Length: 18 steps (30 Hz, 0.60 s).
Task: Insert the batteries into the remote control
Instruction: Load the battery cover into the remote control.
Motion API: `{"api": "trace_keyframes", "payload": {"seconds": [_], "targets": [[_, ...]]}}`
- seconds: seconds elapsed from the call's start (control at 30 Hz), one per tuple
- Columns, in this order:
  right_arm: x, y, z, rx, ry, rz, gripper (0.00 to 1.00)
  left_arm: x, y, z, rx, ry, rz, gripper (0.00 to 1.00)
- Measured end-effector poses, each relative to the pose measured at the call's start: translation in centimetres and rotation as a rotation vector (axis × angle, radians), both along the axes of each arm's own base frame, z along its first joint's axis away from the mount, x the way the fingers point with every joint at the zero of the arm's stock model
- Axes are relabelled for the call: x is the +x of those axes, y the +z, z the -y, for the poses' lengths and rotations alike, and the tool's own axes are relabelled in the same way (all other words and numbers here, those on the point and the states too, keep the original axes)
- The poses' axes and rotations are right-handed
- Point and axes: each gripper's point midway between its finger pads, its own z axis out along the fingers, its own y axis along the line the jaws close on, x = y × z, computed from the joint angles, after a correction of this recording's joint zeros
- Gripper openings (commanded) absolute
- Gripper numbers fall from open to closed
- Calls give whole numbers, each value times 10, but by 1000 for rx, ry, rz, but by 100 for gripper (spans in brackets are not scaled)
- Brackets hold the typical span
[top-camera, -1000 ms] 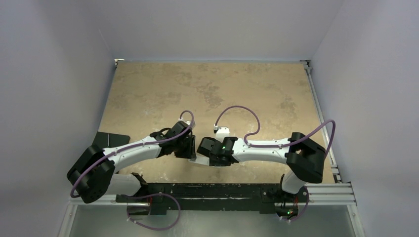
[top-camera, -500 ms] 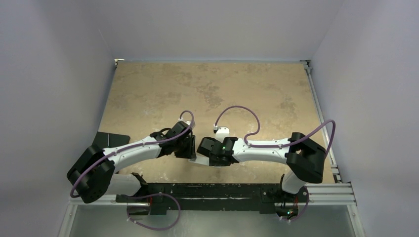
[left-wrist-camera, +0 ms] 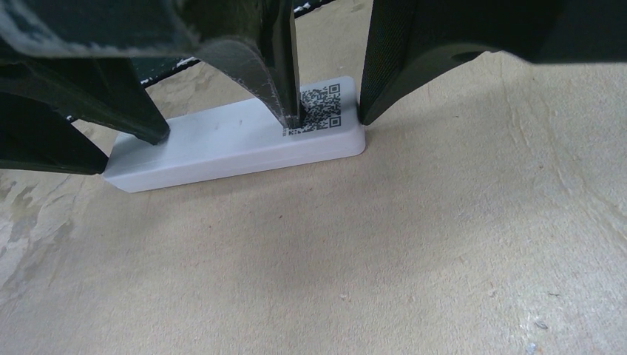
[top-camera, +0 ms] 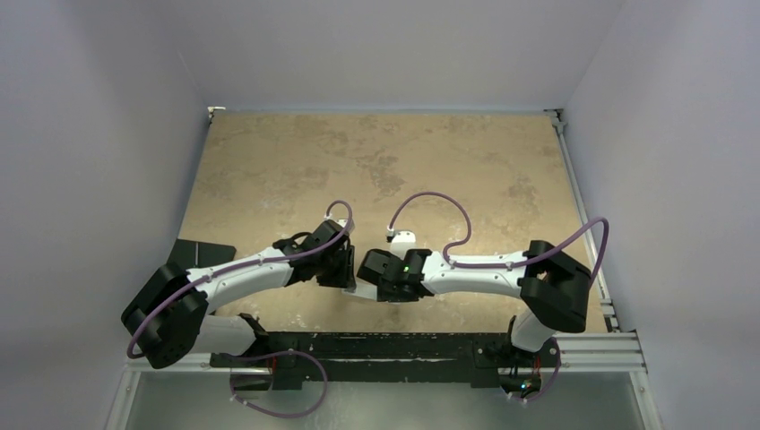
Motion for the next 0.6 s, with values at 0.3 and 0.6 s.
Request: {"api": "trace_keyframes", "payload": {"seconds": [0.3, 0.6], "targets": [[3, 13, 7, -16, 6, 42, 60, 0, 1, 0, 8, 7, 2, 33], [11, 49, 10, 10, 110, 130, 70, 5, 13, 5, 11, 3, 6, 34]]}}
